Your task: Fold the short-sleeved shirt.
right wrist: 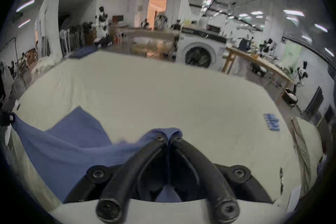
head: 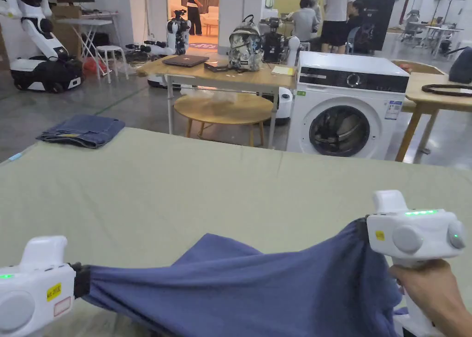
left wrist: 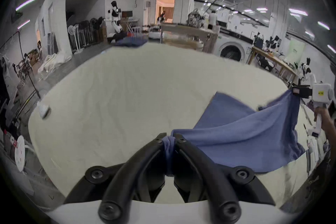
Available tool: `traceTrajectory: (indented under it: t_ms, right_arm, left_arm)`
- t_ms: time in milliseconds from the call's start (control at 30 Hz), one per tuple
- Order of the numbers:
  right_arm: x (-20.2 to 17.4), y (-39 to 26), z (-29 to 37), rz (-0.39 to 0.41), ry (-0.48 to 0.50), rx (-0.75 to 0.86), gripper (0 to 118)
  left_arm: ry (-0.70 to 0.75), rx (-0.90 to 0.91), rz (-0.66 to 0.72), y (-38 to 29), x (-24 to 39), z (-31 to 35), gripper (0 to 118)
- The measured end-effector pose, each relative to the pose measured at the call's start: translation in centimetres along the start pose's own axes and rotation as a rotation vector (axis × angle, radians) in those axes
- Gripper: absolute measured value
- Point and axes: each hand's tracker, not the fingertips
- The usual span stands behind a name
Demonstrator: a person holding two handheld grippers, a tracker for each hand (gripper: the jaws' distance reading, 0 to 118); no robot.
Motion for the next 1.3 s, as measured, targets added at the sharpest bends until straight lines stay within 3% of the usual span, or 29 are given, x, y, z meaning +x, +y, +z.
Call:
traceTrajectory:
  t_ms: [267, 600, 900, 1300]
  right_arm:
    - [6.1, 5.6, 10.0, -0.087, -0.134, 0.235, 0]
    - [10.6, 14.0, 17.6, -0.118, -0.287, 0.419, 0]
    - [13.0, 22.2, 16.7, -0.131, -0.324, 0.48, 0]
    - [13.2, 28.8, 15.3, -0.107, -0.376, 0.557, 0]
  left_arm:
    - [-0.058, 0.188, -0.089, 13.1, 5.0, 2.6, 1]
    - [-0.088, 0.326, -0.156, 27.7, 11.4, 5.1, 0]
    - [-0.061, 0.376, -0.175, 37.2, 14.2, 3.9, 0]
    - [-0.057, 0.436, -0.135, 42.6, 15.7, 4.2, 0]
